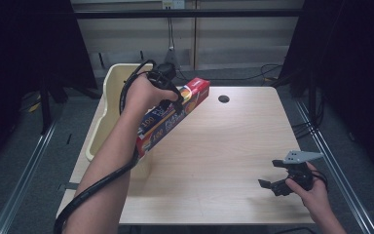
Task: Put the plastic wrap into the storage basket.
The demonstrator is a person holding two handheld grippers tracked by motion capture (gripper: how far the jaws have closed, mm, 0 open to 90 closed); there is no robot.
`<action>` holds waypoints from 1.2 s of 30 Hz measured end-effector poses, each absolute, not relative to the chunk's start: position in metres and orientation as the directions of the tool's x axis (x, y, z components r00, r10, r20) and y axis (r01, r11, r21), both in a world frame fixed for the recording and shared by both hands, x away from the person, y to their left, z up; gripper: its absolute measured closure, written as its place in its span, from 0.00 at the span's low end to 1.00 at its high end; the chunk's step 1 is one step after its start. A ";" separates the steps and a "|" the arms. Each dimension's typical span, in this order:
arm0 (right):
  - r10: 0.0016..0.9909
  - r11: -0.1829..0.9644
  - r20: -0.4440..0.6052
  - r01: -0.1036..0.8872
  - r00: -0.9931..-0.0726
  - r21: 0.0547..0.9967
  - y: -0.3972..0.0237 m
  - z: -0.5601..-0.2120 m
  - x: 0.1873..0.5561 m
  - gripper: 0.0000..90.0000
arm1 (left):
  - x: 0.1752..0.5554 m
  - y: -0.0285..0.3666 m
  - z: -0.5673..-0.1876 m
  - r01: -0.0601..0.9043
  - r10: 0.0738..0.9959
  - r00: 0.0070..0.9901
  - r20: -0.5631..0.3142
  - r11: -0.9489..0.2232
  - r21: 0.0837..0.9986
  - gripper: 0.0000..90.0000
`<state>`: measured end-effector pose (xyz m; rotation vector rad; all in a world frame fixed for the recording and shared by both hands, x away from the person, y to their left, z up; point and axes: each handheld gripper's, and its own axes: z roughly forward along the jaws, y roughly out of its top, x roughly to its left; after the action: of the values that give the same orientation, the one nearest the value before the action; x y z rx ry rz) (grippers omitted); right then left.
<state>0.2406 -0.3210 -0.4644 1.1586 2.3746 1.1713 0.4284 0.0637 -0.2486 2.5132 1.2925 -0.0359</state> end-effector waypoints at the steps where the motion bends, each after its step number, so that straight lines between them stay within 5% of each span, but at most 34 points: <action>1: 0.746 0.364 0.115 0.545 -0.656 0.755 -0.321 -0.465 0.241 0.03 | 0.429 0.066 -0.248 0.798 0.792 0.589 -0.161 -0.540 0.267 0.46; 36: 0.747 0.367 0.113 0.548 -0.655 0.752 -0.320 -0.464 0.241 0.03 | 0.430 0.133 -0.214 0.908 0.922 0.359 -0.145 -0.309 0.284 0.46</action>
<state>0.2408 -0.3196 -0.4643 1.1544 2.3813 1.1651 0.4300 0.1325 -0.2140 2.3102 1.6155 0.0636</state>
